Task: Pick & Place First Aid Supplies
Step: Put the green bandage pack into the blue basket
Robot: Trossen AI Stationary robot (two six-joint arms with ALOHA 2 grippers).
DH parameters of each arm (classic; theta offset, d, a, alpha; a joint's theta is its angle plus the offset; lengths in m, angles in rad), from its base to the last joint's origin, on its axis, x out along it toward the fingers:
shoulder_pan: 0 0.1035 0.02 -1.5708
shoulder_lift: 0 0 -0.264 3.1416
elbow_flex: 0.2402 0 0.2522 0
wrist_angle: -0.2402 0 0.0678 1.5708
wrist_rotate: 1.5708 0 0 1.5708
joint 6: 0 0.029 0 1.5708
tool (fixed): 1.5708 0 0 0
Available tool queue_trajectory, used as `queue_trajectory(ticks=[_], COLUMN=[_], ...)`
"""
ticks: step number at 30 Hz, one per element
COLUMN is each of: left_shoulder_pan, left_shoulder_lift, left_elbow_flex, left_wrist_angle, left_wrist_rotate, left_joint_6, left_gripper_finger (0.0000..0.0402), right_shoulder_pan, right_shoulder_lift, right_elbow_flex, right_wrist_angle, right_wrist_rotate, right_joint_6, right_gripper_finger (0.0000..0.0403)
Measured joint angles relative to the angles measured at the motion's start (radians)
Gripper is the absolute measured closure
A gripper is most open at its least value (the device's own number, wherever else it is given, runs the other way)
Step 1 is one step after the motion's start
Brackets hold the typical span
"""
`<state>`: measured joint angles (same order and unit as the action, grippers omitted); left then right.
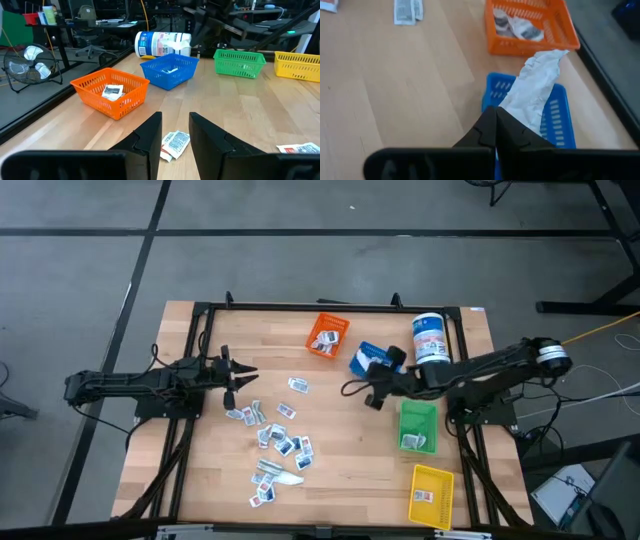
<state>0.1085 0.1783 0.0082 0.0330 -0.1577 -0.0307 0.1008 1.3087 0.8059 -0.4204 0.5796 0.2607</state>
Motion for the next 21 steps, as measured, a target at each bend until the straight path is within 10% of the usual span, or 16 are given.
queue_trajectory(ticks=[21], left_shoulder_pan=[0.000], left_shoulder_lift=[0.000], left_elbow_flex=[0.000], left_wrist_angle=[0.000], left_wrist_rotate=[0.000], left_joint_6=[0.000], left_gripper_finger=[0.0311], right_shoulder_pan=[-0.147], right_shoulder_lift=[-0.034], right_elbow_flex=[-0.061], right_wrist_angle=[-0.025], right_wrist_rotate=[-0.145], right_joint_6=[0.021], right_gripper_finger=[0.0399])
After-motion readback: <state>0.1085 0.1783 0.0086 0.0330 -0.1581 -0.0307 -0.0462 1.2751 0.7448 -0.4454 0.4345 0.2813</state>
